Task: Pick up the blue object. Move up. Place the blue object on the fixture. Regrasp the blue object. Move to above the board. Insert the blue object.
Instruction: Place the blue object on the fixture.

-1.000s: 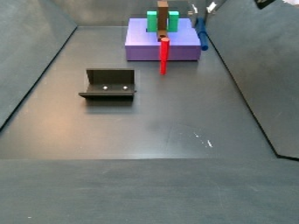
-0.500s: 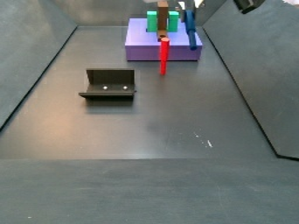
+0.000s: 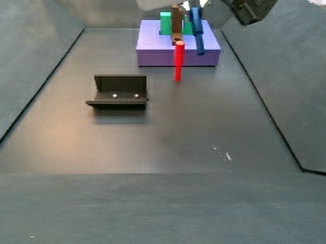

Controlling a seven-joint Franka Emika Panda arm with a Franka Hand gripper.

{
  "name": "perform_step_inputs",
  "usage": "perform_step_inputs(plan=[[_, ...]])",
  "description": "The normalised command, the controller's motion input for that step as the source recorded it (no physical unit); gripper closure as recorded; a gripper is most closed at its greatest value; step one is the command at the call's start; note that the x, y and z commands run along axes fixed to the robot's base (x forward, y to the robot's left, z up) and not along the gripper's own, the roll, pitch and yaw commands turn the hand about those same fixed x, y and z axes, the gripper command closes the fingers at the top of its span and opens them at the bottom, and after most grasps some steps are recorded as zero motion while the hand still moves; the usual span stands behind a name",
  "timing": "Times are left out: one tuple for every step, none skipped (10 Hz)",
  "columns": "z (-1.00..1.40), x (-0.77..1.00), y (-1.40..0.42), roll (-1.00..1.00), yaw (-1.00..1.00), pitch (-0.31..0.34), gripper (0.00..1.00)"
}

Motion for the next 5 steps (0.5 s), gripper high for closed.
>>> perform_step_inputs(plan=[[0.0, 0.25, 0.11, -0.38, 0.0, 0.166, 1.0], [-0.03, 0.0, 0.01, 0.0, 0.0, 0.0, 1.0], [0.0, 0.05, -0.02, 0.0, 0.0, 0.0, 1.0], [0.0, 0.21, -0.02, 0.0, 0.0, 0.069, 1.0], [0.0, 0.39, -0.01, -0.18, -0.08, 0.0, 1.0]])
